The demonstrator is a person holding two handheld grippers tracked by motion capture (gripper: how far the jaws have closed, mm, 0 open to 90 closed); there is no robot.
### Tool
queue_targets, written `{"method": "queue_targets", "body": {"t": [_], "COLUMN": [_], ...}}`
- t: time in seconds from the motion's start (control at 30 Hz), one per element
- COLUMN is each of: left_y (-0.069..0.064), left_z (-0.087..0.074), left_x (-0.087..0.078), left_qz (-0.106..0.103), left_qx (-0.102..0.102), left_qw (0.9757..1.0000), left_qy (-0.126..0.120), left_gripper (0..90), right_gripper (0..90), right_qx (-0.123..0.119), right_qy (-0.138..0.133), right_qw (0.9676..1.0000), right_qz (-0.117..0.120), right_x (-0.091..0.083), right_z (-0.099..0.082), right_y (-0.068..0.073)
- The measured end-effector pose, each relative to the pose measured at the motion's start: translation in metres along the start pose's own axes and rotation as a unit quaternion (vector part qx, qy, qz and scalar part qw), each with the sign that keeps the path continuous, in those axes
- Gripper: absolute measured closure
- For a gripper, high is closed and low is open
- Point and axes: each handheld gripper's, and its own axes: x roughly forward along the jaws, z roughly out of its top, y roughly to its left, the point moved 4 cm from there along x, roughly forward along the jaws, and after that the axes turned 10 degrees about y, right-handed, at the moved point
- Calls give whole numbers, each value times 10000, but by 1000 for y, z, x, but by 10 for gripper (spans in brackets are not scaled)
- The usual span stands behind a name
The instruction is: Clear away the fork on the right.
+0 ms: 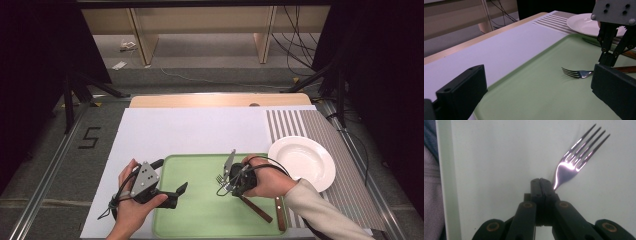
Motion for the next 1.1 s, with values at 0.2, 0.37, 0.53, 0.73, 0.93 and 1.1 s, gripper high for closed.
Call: {"method": "queue_targets", "body": {"t": [0.2, 0.37, 0.53, 0.73, 0.93, 1.1], "left_y": [0, 0, -1, -1, -1, -1], "left_z": [0, 0, 0, 0, 0, 0], "left_x": [0, 0, 0, 0, 0, 0], "left_qz": [-7, -8, -26, -35, -37, -25], "left_qx": [3, 6, 11, 14, 7, 25], "left_qw": [10000, 10000, 10000, 10000, 10000, 10000], "left_qy": [2, -16, -5, -11, 2, 9], "left_gripper": [0, 0, 0, 0, 0, 0], "right_gripper": [900, 900, 900, 900, 900, 900], "right_qx": [-221, -286, -300, -88, 302, 521], "right_qy": [69, 155, 198, 141, 99, 121], "right_qw": [9997, 9994, 9993, 9999, 9994, 9984], "right_qz": [-60, -131, -118, 1, 159, 201], "right_x": [7, 12, 17, 16, 15, 13], "right_z": [9, 14, 15, 8, -9, -27], "right_y": [1, 0, -4, -11, -15, -16]}}
